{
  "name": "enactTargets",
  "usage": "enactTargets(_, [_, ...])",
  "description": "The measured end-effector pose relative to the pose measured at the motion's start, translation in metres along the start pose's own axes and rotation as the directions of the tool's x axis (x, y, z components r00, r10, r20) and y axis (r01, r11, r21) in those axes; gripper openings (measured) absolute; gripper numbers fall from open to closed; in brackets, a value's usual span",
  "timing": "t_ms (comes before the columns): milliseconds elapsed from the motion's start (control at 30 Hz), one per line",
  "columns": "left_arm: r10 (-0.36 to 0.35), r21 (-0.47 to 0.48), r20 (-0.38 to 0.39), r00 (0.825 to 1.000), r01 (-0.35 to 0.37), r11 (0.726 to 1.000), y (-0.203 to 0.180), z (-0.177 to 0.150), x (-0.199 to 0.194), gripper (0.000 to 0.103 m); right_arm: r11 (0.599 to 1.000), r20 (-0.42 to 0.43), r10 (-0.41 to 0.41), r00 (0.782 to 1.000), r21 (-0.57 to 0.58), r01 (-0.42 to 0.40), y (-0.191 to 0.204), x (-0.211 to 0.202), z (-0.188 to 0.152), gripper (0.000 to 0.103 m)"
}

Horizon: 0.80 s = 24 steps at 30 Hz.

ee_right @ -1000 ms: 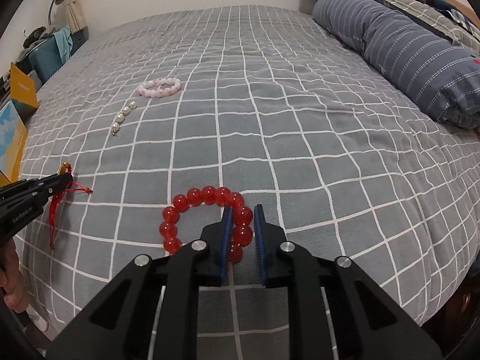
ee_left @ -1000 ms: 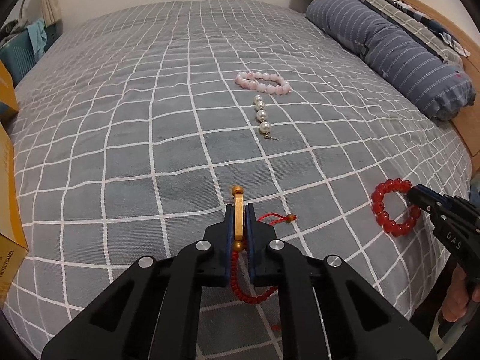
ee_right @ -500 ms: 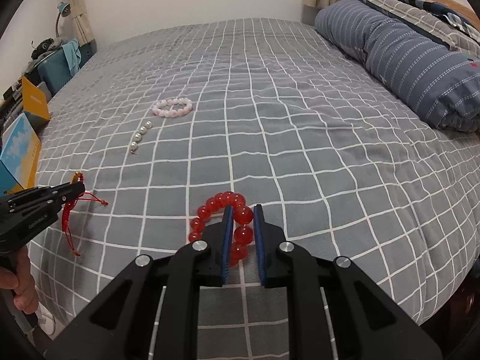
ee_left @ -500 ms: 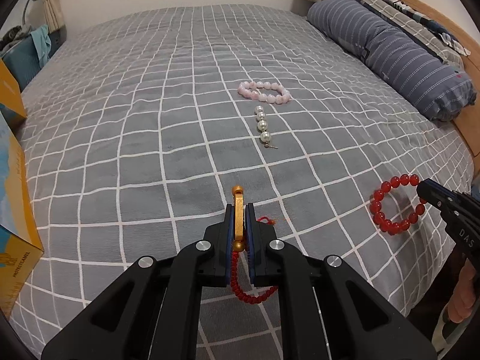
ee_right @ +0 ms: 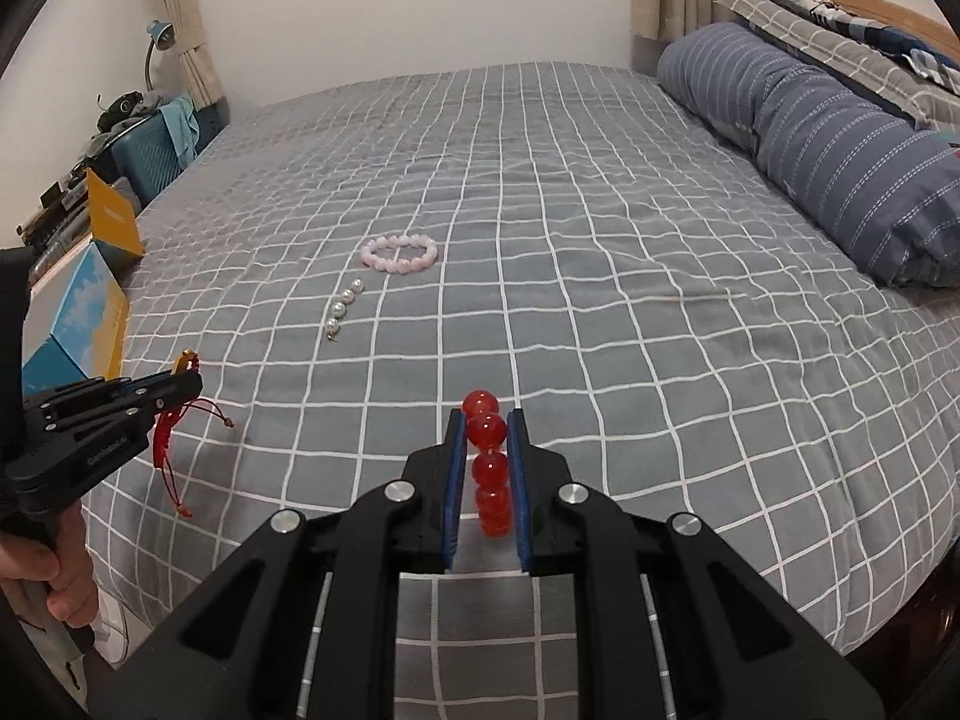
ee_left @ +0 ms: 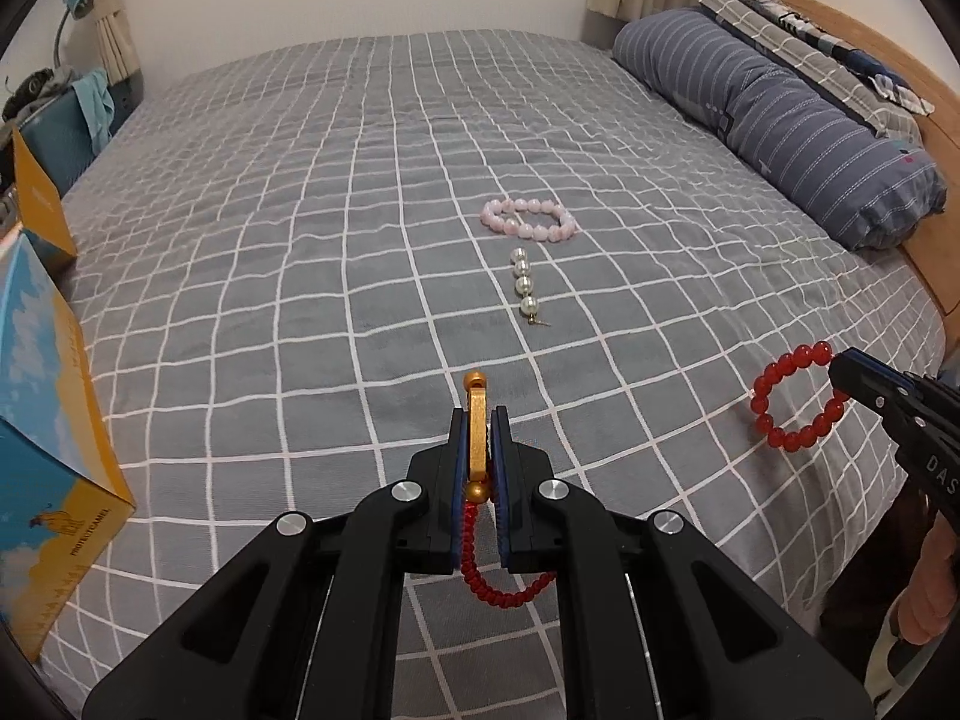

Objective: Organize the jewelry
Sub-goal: 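Carry both held red bracelets over to the white cardboard box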

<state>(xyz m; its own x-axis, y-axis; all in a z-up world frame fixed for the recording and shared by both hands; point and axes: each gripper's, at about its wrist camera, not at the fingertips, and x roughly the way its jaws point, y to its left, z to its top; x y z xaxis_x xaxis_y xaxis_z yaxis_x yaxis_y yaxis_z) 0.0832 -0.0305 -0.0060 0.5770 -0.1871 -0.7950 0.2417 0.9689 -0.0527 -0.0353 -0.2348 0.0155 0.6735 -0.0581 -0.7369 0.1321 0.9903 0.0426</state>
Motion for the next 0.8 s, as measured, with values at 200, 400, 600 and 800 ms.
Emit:
enactTargets(200, [0.027, 0.01, 0.011, 1.0, -0.028, 1.0, 0.0, 0.003, -0.012, 0.007, 1.0, 0.001, -0.006, 1.0, 0.0, 0.006, 0.001, -0.005, 0.009, 0.013])
enactTargets(400, [0.036, -0.001, 0.01, 0.999, -0.036, 0.999, 0.007, 0.006, -0.02, 0.007, 1.0, 0.01, -0.009, 1.0, 0.003, 0.009, 0.0, -0.012, 0.019, 0.013])
enactTargets(600, [0.046, -0.015, 0.024, 0.999, -0.046, 0.999, 0.016, 0.011, -0.032, 0.007, 1.0, -0.002, 0.022, 1.0, 0.012, -0.022, 0.004, -0.015, 0.034, 0.013])
enactTargets(800, [0.058, -0.064, 0.024, 0.998, -0.057, 0.996, 0.041, 0.017, -0.047, 0.007, 1.0, 0.009, 0.024, 1.0, -0.018, -0.023, 0.018, -0.019, 0.05, 0.013])
